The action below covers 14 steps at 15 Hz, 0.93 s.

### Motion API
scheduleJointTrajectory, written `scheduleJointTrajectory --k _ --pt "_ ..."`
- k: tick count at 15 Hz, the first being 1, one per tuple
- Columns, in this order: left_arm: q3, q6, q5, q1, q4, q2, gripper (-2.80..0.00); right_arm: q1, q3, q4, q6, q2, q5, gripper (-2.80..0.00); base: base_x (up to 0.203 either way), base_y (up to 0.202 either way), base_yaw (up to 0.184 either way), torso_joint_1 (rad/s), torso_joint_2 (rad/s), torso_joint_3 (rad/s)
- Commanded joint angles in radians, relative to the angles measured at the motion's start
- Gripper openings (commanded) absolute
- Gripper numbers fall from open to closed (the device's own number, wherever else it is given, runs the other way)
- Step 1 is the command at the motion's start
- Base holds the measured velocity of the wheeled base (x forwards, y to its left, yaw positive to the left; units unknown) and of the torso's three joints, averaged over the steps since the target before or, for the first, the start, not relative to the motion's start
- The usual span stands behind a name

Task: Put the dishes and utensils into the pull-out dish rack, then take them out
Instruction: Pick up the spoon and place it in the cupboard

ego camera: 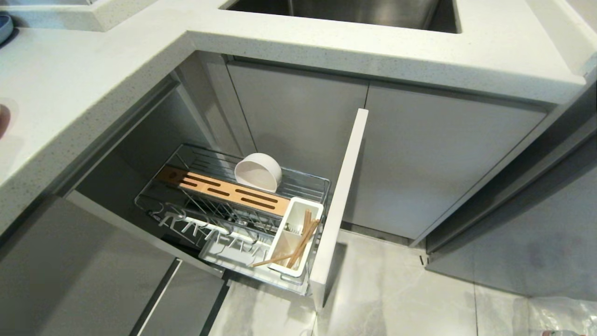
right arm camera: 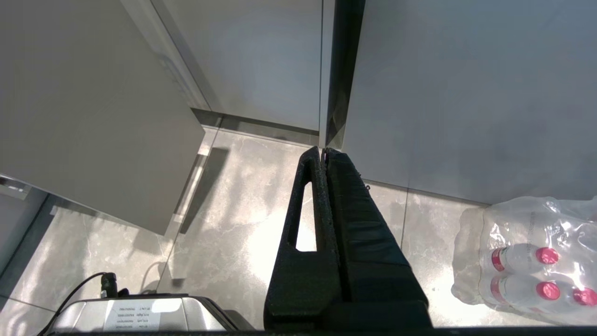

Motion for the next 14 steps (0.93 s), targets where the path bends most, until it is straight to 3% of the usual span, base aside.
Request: scheduleJointTrajectory --k 1,5,9,10,14 --pt "0.000 -0.001 -0.001 -0.001 0.005 0.022 0.00 0.000 0.002 0.000 0.001 0.000 0.000 -2.80 0.000 0.000 0.000 0.000 0.00 0.000" --pt "0.000 -0.002 -0.053 -0.001 0.008 0.038 0.00 0.000 0.002 0.000 0.001 0.000 0.000 -2.80 0.000 0.000 0.000 0.000 0.00 0.000" --pt "0.001 -0.002 -0.056 -0.002 0.010 0.039 0.00 0.000 0.002 0.000 0.001 0.000 0.000 -2.80 0.000 0.000 0.000 0.000 0.00 0.000" --pt "0.001 -0.001 -0.056 -0.002 0.011 0.039 -2.80 0.000 0.002 0.000 0.001 0.000 0.000 -2.80 0.000 0.000 0.000 0.000 0.00 0.000" --pt "0.000 -0.002 -0.055 0.001 0.010 0.032 -2.80 0.000 0.002 0.000 0.001 0.000 0.000 -2.80 0.000 0.000 0.000 0.000 0.00 0.000"
